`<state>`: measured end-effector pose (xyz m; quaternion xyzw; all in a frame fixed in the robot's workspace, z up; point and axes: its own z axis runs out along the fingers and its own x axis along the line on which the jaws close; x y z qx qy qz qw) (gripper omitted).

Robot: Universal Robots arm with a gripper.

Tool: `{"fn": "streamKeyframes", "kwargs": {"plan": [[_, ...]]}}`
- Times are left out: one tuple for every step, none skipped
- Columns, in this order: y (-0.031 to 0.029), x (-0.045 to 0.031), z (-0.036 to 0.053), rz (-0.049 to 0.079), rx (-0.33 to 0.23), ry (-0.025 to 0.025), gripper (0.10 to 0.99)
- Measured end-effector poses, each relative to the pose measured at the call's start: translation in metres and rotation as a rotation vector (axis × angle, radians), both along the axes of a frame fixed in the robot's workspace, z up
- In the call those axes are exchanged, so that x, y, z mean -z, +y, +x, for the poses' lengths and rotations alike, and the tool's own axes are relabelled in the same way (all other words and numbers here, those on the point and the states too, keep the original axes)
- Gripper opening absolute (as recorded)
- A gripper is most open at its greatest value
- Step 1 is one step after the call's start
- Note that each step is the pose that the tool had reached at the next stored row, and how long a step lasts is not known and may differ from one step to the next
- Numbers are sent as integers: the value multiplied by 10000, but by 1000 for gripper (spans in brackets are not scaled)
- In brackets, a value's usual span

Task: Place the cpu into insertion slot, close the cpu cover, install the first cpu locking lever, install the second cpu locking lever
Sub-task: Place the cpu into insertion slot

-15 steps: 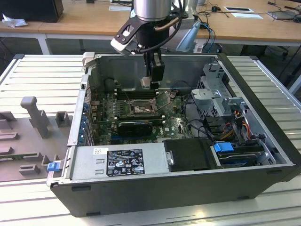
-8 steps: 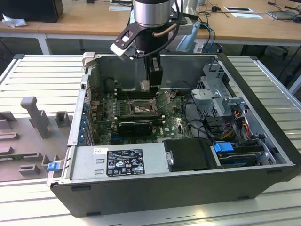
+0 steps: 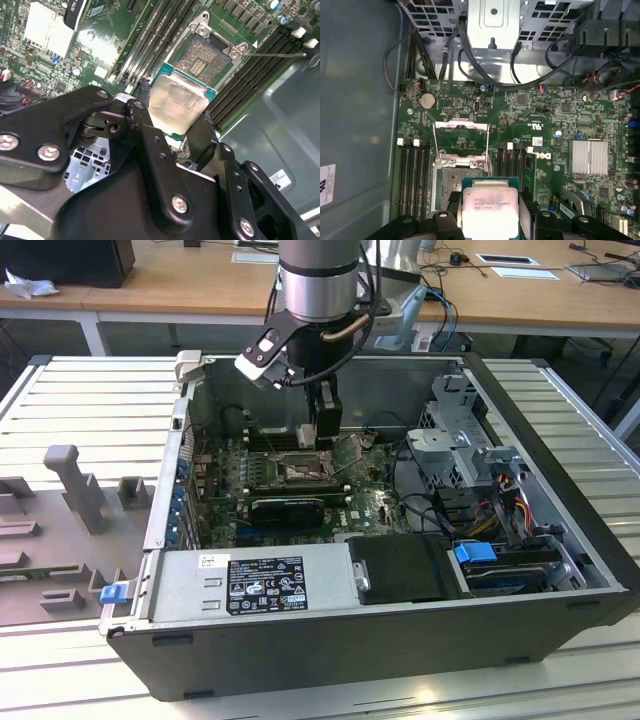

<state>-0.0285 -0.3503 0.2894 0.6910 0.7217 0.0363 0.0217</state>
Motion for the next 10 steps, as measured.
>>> {"fn": "streamKeyframes", "kwargs": {"plan": [[2,29,-1,0,1,0,541],[3,52,0,0,0,0,541],[4,71,0,0,0,0,541],[5,103,0,0,-1,0,541],[5,118,-1,0,0,0,541],[5,138,0,0,0,-1,541],[5,162,-2,-4,1,0,541],[5,185,-7,-6,3,0,541],[7,203,-11,-8,1,0,541],[11,233,-18,-10,0,-1,541]]}}
